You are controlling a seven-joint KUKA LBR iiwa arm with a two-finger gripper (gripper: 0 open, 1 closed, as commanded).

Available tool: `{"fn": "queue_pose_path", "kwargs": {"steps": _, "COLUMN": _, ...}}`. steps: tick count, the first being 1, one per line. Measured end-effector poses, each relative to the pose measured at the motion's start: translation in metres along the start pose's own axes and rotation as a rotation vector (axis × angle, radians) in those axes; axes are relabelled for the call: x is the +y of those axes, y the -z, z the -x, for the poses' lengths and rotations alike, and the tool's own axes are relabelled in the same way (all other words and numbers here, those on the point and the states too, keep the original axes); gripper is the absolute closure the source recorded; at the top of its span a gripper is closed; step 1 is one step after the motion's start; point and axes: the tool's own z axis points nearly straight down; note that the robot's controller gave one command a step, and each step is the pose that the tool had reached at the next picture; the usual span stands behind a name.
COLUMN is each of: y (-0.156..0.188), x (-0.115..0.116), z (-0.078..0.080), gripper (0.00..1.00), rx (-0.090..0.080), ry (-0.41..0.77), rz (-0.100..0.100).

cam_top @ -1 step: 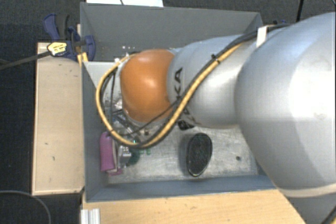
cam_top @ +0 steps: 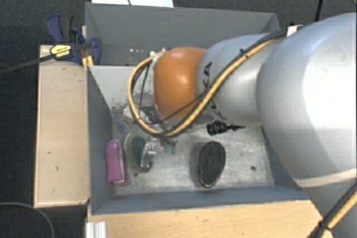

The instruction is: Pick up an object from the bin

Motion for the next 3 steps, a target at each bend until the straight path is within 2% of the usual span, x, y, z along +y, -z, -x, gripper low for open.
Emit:
{"fn": "queue_pose_path", "kwargs": {"steps": 1, "y": 0.002, "x": 0.001, "z": -0.003, "gripper": 0.0, "rx": 0.002, "ry": -0.014, "rz": 0.001}}
{"fn": "queue_pose_path", "kwargs": {"steps": 2, "y": -0.001, "x": 0.025, "z": 0.011, "gripper": 0.0, "rx": -0.005, "ry": 0.028, "rz": 0.003}}
{"fn": "queue_pose_path", "kwargs": {"steps": 3, "y": 0.0, "x": 0.023, "z": 0.012, "gripper": 1.0, "rx": -0.006, "ry": 0.021, "rz": 0.002}}
